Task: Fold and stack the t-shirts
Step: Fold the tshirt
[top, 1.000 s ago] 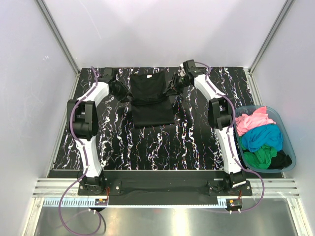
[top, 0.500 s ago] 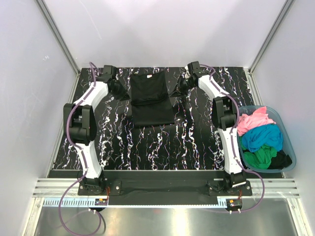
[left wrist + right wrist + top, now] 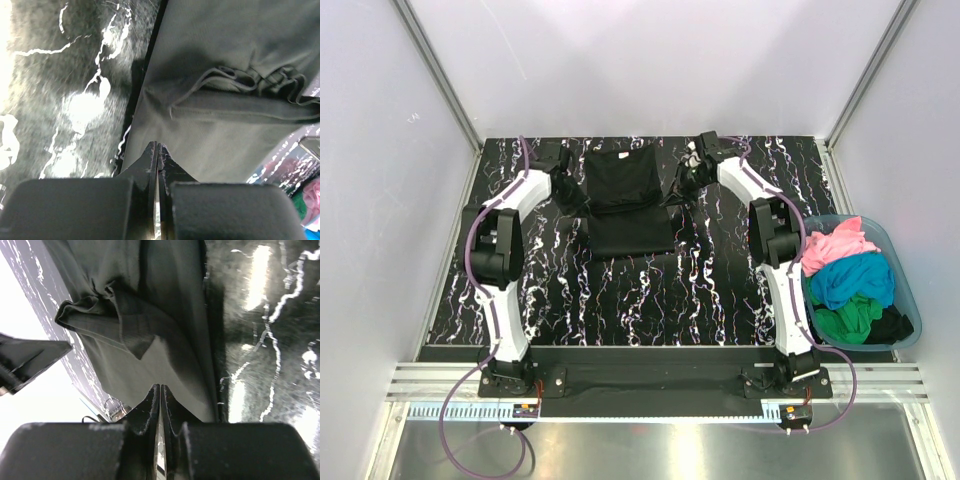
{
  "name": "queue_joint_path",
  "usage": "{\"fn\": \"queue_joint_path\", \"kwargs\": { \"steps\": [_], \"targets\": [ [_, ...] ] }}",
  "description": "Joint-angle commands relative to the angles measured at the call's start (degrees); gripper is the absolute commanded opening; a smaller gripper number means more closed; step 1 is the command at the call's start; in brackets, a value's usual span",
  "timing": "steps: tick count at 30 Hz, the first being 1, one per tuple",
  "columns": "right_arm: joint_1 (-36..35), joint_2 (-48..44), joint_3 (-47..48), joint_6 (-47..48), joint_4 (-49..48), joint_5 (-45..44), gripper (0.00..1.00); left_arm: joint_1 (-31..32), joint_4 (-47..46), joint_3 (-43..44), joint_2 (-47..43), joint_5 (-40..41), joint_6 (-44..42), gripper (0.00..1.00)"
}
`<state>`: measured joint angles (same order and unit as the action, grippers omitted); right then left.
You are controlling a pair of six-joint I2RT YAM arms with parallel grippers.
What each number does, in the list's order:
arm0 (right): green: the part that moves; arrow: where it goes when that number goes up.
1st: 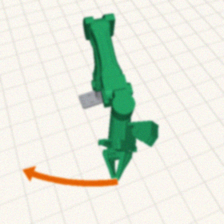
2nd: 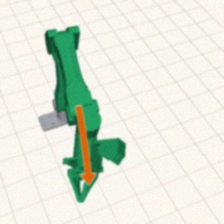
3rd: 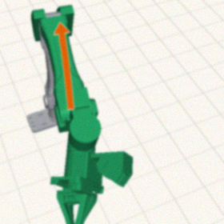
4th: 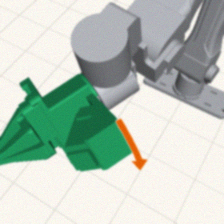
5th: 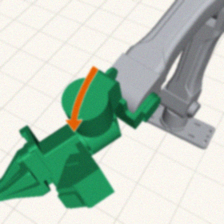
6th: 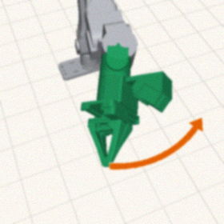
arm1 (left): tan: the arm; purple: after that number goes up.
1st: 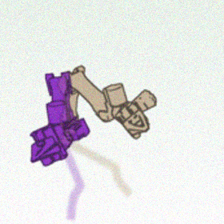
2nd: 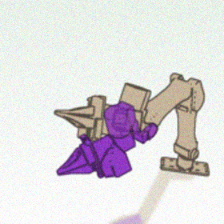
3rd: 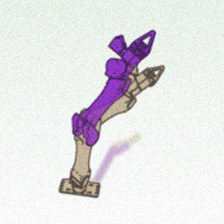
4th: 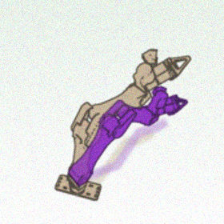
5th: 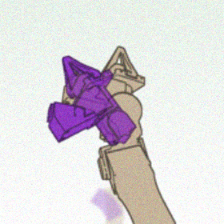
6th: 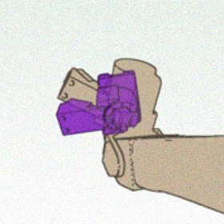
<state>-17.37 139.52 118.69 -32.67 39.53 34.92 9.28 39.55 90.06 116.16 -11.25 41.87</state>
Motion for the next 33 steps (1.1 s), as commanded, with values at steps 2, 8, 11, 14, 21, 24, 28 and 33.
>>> {"fn": "queue_joint_path", "kwargs": {
  "steps": [2,8,11,14,21,24,28,33],
  "targets": [
    [-0.92,-0.66,1.01,-0.38,-3.84,-0.29,0.09,0.65,-2.72,1.96,2.05,-0.35,0.06,0.0],
    [-1.0,1.27,1.8,-2.67,-5.25,-0.11,0.09,0.65,-5.01,4.33,4.94,-0.62,1.46,0.02],
    [-0.92,2.42,3.29,-3.02,-5.08,-0.29,0.09,0.74,-4.48,7.66,6.45,-0.71,1.73,0.02],
    [-1.0,3.73,5.58,-3.28,-4.55,-0.64,0.1,0.65,-4.48,10.04,7.76,0.17,1.9,0.03],
    [-0.39,6.29,10.77,-4.51,-4.19,-1.78,0.1,0.39,-2.72,16.37,11.02,2.54,1.9,0.03],
    [0.22,6.37,10.42,-5.74,-5.69,-2.13,0.1,-0.05,-4.04,17.6,9.79,2.89,2.52,0.04],
    [0.67,6.37,10.42,-6.01,-5.69,-3.27,0.1,-0.4,-3.61,19.97,8.3,2.72,2.26,0.06],
    [0.84,6.2,9.8,-5.66,-5.25,-3.1,0.1,-0.31,-0.96,17.44,4.88,2.28,-0.64,0.08]
  ]
}}
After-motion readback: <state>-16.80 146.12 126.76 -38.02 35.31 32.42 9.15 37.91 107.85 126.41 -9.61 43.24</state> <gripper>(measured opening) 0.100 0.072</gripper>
